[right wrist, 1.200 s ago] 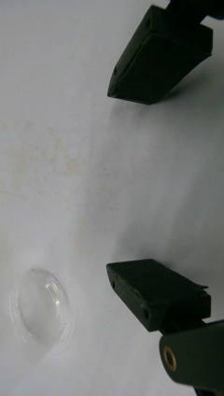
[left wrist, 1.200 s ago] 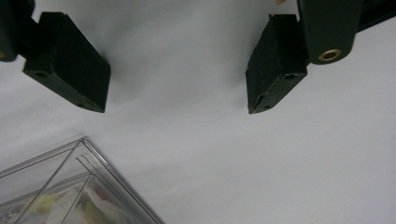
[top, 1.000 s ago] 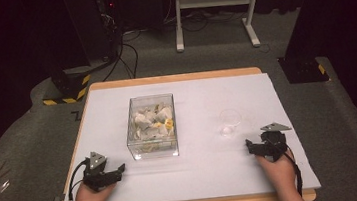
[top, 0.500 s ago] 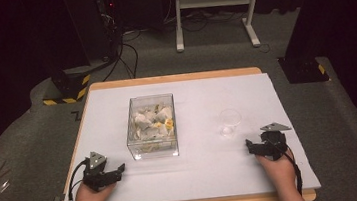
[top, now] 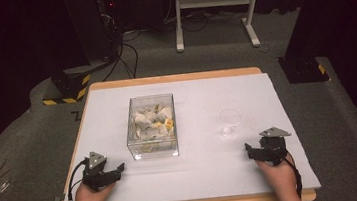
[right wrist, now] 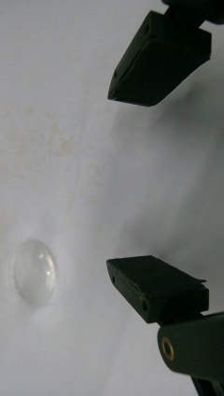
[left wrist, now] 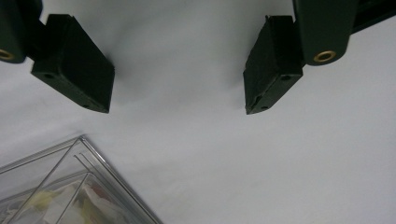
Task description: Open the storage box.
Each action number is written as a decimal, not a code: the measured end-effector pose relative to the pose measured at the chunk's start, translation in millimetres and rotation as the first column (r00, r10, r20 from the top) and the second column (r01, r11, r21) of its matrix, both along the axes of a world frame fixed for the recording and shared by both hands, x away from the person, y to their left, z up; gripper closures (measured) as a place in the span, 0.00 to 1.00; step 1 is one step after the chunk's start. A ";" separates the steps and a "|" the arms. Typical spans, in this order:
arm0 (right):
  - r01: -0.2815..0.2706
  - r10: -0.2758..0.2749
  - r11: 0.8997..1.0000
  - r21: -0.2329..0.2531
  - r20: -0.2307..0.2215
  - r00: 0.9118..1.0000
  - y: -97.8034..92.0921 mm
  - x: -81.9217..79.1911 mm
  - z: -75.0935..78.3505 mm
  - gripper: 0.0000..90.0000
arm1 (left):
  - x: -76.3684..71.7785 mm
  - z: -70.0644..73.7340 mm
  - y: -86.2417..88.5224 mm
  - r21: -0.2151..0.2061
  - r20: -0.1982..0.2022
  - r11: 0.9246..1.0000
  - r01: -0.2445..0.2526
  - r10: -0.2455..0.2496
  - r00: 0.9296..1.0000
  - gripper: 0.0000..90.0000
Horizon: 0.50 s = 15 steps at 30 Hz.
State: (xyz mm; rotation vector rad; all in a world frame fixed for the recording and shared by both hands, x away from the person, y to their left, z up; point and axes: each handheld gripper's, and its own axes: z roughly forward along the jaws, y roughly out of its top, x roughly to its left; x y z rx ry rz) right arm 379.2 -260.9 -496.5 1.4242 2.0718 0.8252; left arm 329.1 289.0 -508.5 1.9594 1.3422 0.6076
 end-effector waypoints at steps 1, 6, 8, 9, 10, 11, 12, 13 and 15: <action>0.000 0.000 1.000 -0.003 -0.005 1.000 0.1 -0.8 -1.0 0.18 | 0.0 0.0 0.0 0.000 0.000 1.000 0.000 0.000 1.000 0.28; 0.008 -0.008 1.000 0.004 -0.014 1.000 -0.6 -1.9 -4.5 0.18 | -0.2 0.3 -0.6 0.007 0.001 1.000 -0.002 0.002 1.000 0.28; 0.008 -0.008 1.000 0.008 -0.012 1.000 -0.7 -2.4 -5.0 0.19 | -0.3 0.3 -1.0 0.007 0.004 1.000 -0.002 0.002 1.000 0.29; 0.010 -0.010 1.000 0.014 -0.013 1.000 -1.1 -2.4 -5.4 0.20 | -0.5 0.4 -1.2 0.007 0.004 1.000 -0.002 0.002 1.000 0.29; 0.013 -0.013 1.000 0.021 -0.018 1.000 -1.5 -2.5 -5.4 0.19 | -0.7 0.5 -1.4 0.008 0.006 1.000 -0.002 0.002 1.000 0.30; 0.007 -0.006 1.000 0.026 -0.017 1.000 -2.6 -1.9 -5.9 0.20 | -1.1 0.7 -1.8 0.006 0.004 1.000 -0.001 0.001 1.000 0.32; 0.007 -0.007 1.000 0.024 -0.016 1.000 -2.5 -2.1 -5.9 0.20 | -1.5 1.0 -2.4 0.007 0.004 1.000 0.004 -0.004 1.000 0.33; 0.007 -0.007 1.000 0.024 -0.016 1.000 -2.5 -2.1 -5.9 0.20 | -1.5 1.0 -2.4 0.007 0.004 1.000 0.004 -0.004 1.000 0.34; 0.011 -0.011 1.000 0.023 -0.016 1.000 -2.1 -2.5 -5.9 0.20 | -1.5 1.4 -3.0 0.001 0.001 1.000 0.003 -0.003 1.000 0.34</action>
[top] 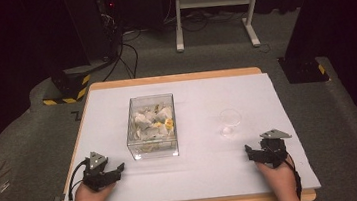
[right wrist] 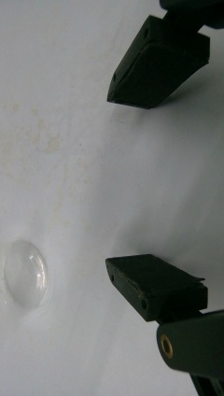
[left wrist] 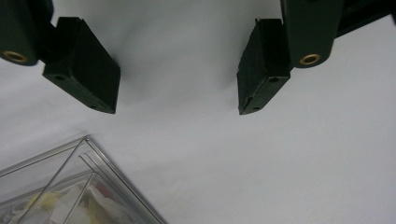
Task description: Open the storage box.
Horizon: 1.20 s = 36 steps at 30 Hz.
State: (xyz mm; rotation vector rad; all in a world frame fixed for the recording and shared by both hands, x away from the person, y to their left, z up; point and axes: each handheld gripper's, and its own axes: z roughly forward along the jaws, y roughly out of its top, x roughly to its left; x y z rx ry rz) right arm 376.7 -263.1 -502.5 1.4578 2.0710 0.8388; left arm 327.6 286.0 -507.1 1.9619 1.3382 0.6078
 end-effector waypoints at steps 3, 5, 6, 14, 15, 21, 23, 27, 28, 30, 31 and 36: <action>0.000 0.000 1.000 0.000 0.000 1.000 0.0 0.0 -0.1 0.20 | -0.3 1.5 -1.3 -0.013 -0.004 1.000 0.018 -0.018 1.000 0.35; -0.001 0.001 1.000 0.000 0.001 1.000 -0.1 0.0 -0.1 0.20 | -1.1 2.5 -3.7 -0.017 0.000 1.000 0.025 -0.025 1.000 0.35; -0.002 0.002 1.000 0.001 0.001 1.000 -0.4 0.1 -0.2 0.20 | -1.5 3.2 -4.6 -0.015 0.002 0.999 0.031 -0.031 1.000 0.35; -0.003 0.003 1.000 0.004 0.002 1.000 -0.4 0.2 -0.3 0.20 | -8.0 10.8 -16.2 -0.023 0.027 0.997 0.072 -0.072 0.997 0.36; -0.003 0.003 1.000 0.004 0.002 1.000 -0.4 0.2 -0.3 0.20 | -8.4 11.5 -17.3 -0.021 0.029 0.997 0.078 -0.077 0.997 0.36; -0.002 0.002 1.000 0.001 0.001 1.000 -0.2 0.0 -0.2 0.20 | -12.4 14.7 -29.1 -0.015 0.033 0.992 0.124 -0.124 0.992 0.37; -0.002 0.002 1.000 0.001 0.001 1.000 -0.2 0.0 -0.2 0.20 | -13.7 16.0 -34.3 -0.014 0.035 0.990 0.142 -0.141 0.989 0.37; -0.002 0.002 1.000 -0.001 0.002 1.000 -0.1 -0.1 -0.2 0.20 | -15.1 18.0 -38.1 -0.020 0.037 0.988 0.155 -0.154 0.987 0.37; -0.002 0.002 1.000 -0.001 0.002 1.000 -0.1 -0.1 -0.2 0.20 | -15.7 18.6 -39.4 -0.026 0.037 0.987 0.159 -0.158 0.987 0.37; -0.001 0.001 1.000 -0.001 0.004 1.000 0.1 -0.2 -0.3 0.20 | -16.7 19.8 -41.7 -0.026 0.039 0.985 0.168 -0.167 0.985 0.39; 0.000 0.000 1.000 -0.001 0.004 1.000 0.2 -0.2 -0.4 0.20 | -17.1 20.3 -42.8 -0.028 0.042 0.984 0.174 -0.173 0.984 0.39; -0.001 0.001 1.000 -0.001 0.004 1.000 0.2 -0.2 -0.3 0.20 | -19.5 22.3 -47.9 -0.031 0.046 0.981 0.193 -0.192 0.980 0.40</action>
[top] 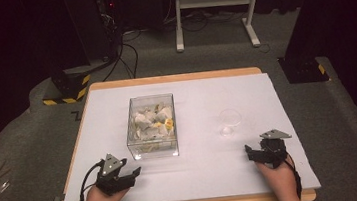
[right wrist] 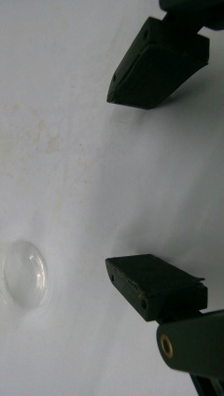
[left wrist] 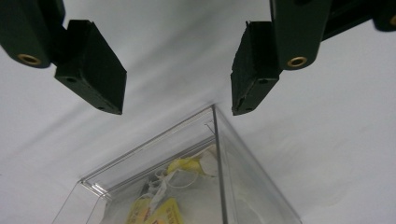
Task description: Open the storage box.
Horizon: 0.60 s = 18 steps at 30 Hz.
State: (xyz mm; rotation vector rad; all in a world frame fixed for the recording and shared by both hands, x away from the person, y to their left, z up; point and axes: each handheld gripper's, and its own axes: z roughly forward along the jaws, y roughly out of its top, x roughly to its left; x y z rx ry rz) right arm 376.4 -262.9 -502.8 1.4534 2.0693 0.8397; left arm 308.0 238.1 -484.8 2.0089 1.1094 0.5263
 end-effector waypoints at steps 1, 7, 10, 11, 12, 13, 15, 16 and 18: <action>0.000 0.000 1.000 0.000 0.000 1.000 0.0 0.0 0.0 0.20 | -0.2 0.2 -0.6 -0.003 0.000 1.000 0.003 -0.003 1.000 0.41; 0.000 0.000 1.000 0.000 0.000 1.000 0.1 -0.1 0.0 0.20 | -2.0 1.6 -5.6 -0.009 0.000 1.000 0.023 -0.023 1.000 0.42; 0.000 0.000 1.000 0.000 0.000 1.000 0.2 -0.1 0.0 0.20 | -2.8 2.4 -8.7 -0.011 0.003 0.999 0.031 -0.031 1.000 0.42; 0.000 0.000 1.000 0.000 0.000 1.000 0.2 -0.1 0.0 0.20 | -3.2 3.5 -10.5 -0.010 0.006 0.999 0.038 -0.038 0.999 0.42; 0.000 0.000 1.000 0.000 0.000 1.000 0.2 -0.1 0.0 0.20 | -3.2 3.5 -10.5 -0.010 0.006 0.999 0.038 -0.038 0.999 0.42; 0.000 0.000 1.000 0.000 0.000 1.000 0.2 -0.1 0.0 0.20 | -3.5 4.0 -11.5 -0.014 0.007 0.999 0.039 -0.039 0.999 0.42; 0.000 0.000 1.000 0.000 0.000 1.000 0.2 -0.1 0.0 0.20 | -3.8 5.4 -12.7 -0.020 0.015 0.999 0.040 -0.040 0.999 0.42; 0.000 0.000 1.000 0.000 0.000 1.000 0.2 -0.1 0.0 0.20 | -3.9 6.3 -13.5 -0.030 0.017 0.999 0.042 -0.042 0.999 0.42; 0.000 0.000 1.000 0.000 0.000 1.000 0.2 -0.1 0.0 0.20 | -3.9 7.5 -15.3 -0.047 0.023 0.998 0.047 -0.046 0.999 0.42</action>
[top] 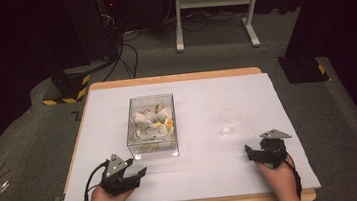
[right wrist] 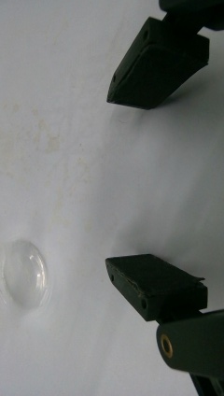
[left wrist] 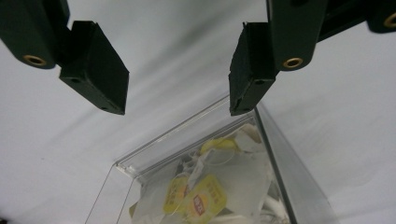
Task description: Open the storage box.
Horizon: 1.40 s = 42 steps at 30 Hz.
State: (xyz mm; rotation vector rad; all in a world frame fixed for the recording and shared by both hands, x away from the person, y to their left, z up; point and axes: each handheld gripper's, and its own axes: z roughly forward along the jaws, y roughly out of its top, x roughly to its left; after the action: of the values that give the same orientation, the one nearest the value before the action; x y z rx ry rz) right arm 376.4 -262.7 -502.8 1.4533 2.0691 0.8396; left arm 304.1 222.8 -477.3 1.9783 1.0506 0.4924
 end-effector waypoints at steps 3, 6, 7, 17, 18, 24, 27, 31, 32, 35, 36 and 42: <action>0.000 0.000 1.000 0.000 0.000 1.000 -0.1 0.0 0.0 0.20 | 0.3 1.2 -2.2 -0.011 0.005 1.000 0.018 -0.018 1.000 0.44; 0.000 0.000 1.000 -0.002 0.002 1.000 0.2 -0.2 0.0 0.20 | 0.3 3.8 -4.3 -0.020 0.020 0.999 0.030 -0.030 0.999 0.45; -0.001 0.001 1.000 -0.002 0.002 1.000 0.2 -0.3 0.0 0.20 | 0.3 5.0 -5.0 -0.029 0.022 0.999 0.033 -0.032 0.999 0.45; -0.001 0.001 1.000 -0.001 0.002 1.000 0.1 -0.3 0.0 0.21 | 9.3 10.3 -14.5 0.004 0.026 1.000 0.001 -0.001 1.000 0.42; -0.002 0.002 1.000 -0.001 0.003 1.000 0.1 -0.3 0.0 0.21 | 9.9 10.7 -15.1 0.010 0.026 1.000 -0.009 0.009 1.000 0.42; -0.003 0.003 1.000 0.000 0.002 1.000 0.1 -0.4 0.0 0.21 | 12.4 11.3 -17.0 -0.034 0.020 0.999 0.009 -0.008 1.000 0.40; -0.004 0.004 1.000 -0.001 0.003 1.000 0.0 -0.3 0.0 0.21 | 15.4 11.9 -20.1 -0.040 0.028 0.999 0.022 -0.020 0.999 0.37; -0.004 0.004 1.000 -0.001 0.003 1.000 0.0 -0.3 0.0 0.21 | 19.3 14.5 -25.0 -0.036 0.041 0.999 0.030 -0.029 0.999 0.34; -0.004 0.004 1.000 -0.001 0.003 1.000 0.0 -0.3 0.0 0.21 | 20.6 14.9 -25.9 -0.035 0.045 0.999 0.031 -0.030 0.999 0.34; -0.005 0.005 1.000 -0.002 0.004 1.000 0.0 -0.3 0.0 0.21 | 24.0 15.6 -25.6 -0.045 0.054 0.999 0.024 -0.022 0.998 0.40; -0.004 0.004 1.000 -0.001 0.003 1.000 0.1 -0.4 0.0 0.21 | 25.4 15.7 -24.9 -0.060 0.053 0.998 0.020 -0.017 0.998 0.42; -0.006 0.006 1.000 -0.003 0.004 1.000 0.0 -0.3 0.0 0.21 | 31.8 17.4 -19.2 -0.108 0.062 0.994 0.014 -0.008 0.998 0.55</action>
State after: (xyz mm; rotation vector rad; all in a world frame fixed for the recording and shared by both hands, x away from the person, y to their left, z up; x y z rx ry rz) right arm 376.0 -262.6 -502.9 1.4436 2.0714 0.8410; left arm 335.9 203.6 -459.9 1.8612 1.0068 0.4767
